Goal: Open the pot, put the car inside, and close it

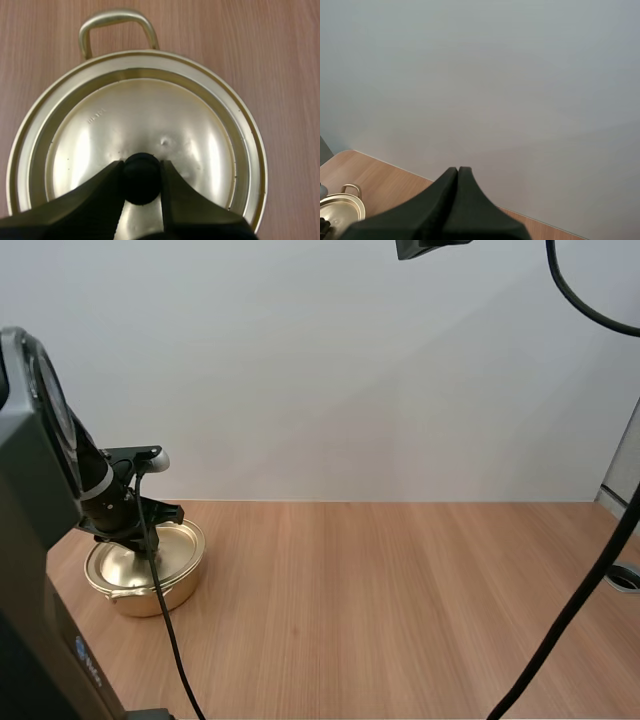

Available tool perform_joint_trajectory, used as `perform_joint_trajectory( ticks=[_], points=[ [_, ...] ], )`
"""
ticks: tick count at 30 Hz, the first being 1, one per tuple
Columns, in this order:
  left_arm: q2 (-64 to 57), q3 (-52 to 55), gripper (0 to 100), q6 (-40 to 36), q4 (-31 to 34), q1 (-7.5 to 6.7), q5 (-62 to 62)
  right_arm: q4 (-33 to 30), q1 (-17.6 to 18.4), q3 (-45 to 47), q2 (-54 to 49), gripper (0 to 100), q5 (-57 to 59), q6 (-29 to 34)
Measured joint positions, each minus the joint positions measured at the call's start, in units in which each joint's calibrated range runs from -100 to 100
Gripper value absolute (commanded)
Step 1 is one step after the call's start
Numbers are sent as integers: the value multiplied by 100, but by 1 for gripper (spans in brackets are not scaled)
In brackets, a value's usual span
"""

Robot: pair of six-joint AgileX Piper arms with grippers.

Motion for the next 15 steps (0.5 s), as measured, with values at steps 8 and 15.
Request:
perform_joint_trajectory(
  ticks=[8, 15],
  points=[
    [-8, 8, 100, 241, -38, 0, -159, 0, 0, 0, 0, 0, 0, 0],
    [-241, -145, 100, 496, -210, 0, -191, 0, 0, 0, 0, 0, 0, 0]
  ],
)
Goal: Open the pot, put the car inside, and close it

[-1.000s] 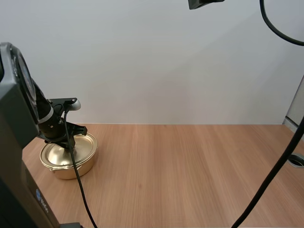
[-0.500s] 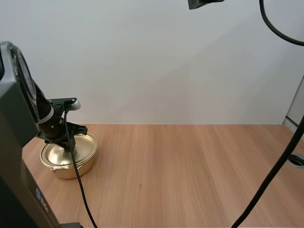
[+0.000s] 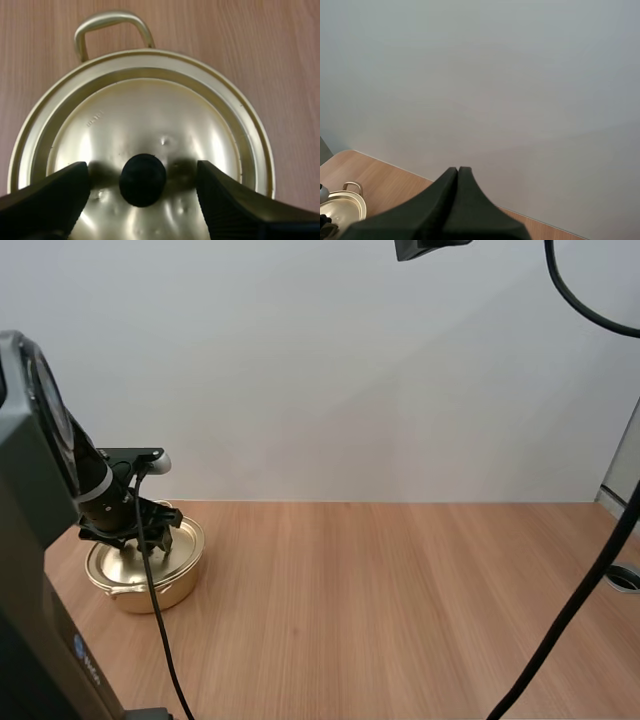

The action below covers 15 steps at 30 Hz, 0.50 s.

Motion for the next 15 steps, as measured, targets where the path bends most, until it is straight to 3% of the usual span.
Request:
perform_joint_trajectory(
  ticks=[5, 6, 7, 9, 10, 15],
  points=[
    [-395, -429, 100, -37, -176, 0, 168, 0, 0, 0, 0, 0, 0, 0],
    [-467, -505, 93, 19, -204, 0, 223, -15, 0, 0, 0, 0, 0, 0],
    [-547, -569, 71, 82, -247, 0, 236, -27, 0, 0, 0, 0, 0, 0],
    [-692, -634, 8, 190, -300, 0, 331, -76, 0, 0, 0, 0, 0, 0],
    [-769, -634, 1, 224, -316, 0, 380, -77, 0, 0, 0, 0, 0, 0],
    [-1138, -634, 0, 118, -692, 0, 293, -410, 0, 0, 0, 0, 0, 94]
  ],
)
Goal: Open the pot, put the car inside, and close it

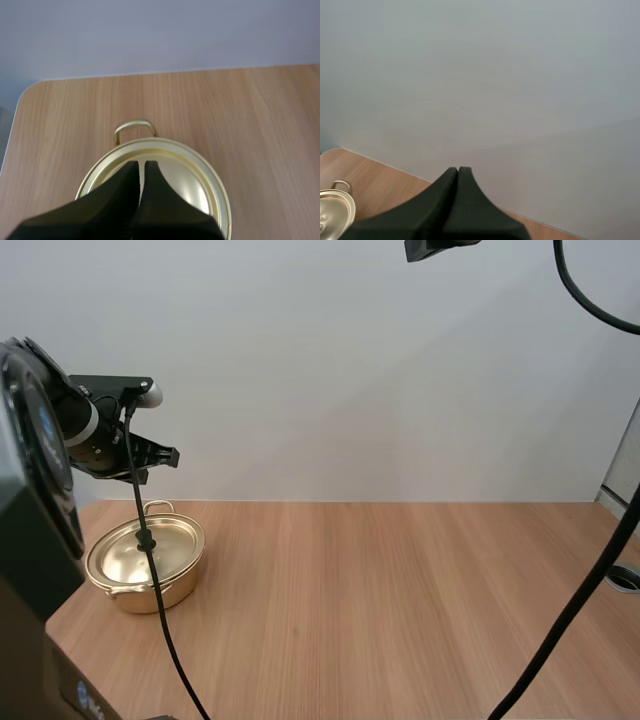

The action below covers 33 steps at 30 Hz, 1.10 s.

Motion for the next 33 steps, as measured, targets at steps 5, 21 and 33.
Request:
perform_joint_trajectory(
  ticks=[5, 21, 33],
  points=[
    [-305, 0, 0, 0, -505, 0, -341, -706, 0, 124, 0, 0, -179, 593],
    [-942, 0, 0, 20, -589, 0, -545, -2009, 0, 2259, 9, 0, -1699, 1861],
    [-2011, 1120, 0, -1264, -249, -575, -2902, -2118, 0, 4335, 9, 0, -3011, 2187]
  ],
)
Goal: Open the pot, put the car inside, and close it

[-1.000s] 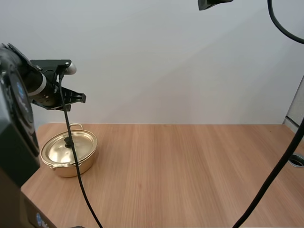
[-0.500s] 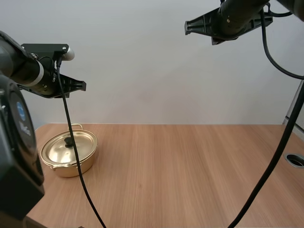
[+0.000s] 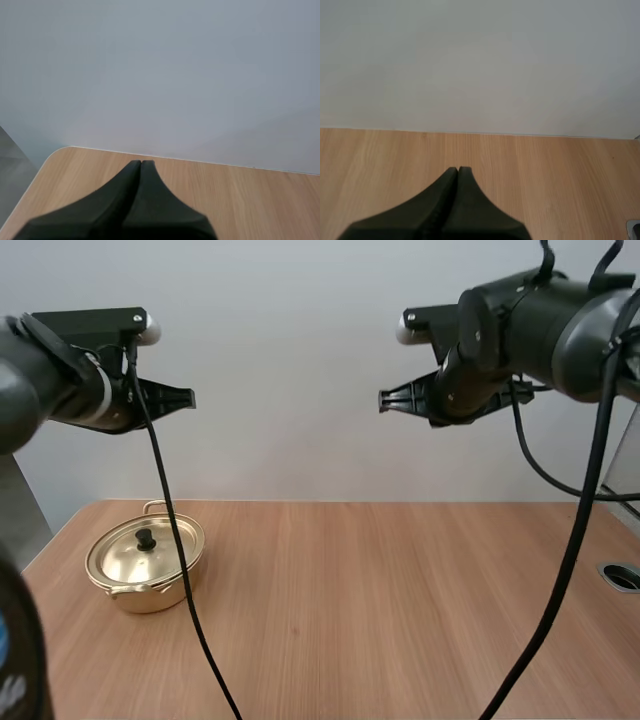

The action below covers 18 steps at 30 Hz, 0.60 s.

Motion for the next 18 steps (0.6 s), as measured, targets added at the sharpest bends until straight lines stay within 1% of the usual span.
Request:
perform_joint_trajectory(
  ticks=[1, 5, 7, 10, 12, 13, 15, 18],
  points=[
    [-111, 213, 0, -160, 129, -87, -205, -46, 0, 182, -15, 0, -109, 0],
    [-583, 1011, 0, -751, 321, -542, -1260, -87, 0, 960, -275, 0, -827, 0],
    [-853, 1387, 0, -1013, 241, -751, -1829, -170, 0, 1379, -491, 0, -1375, 0],
    [-1362, 2018, 0, -1243, -85, -1091, -2586, -368, 0, 1970, -824, 0, -2126, 0],
    [-1738, 2438, 0, -1264, -179, -1253, -3149, -484, 0, 2388, -1090, 0, -2685, 0],
    [-1936, 2650, 0, -1206, -188, -1319, -3418, -525, 0, 2556, -1200, 0, -2905, 0],
    [-2294, 3026, 0, -1051, -188, -1381, -3913, -594, 0, 2977, -1461, 0, -3453, 0],
    [-2850, 3616, 0, -684, -339, -1380, -4750, -594, 0, 3566, -1843, 0, -4274, 0]
  ],
)
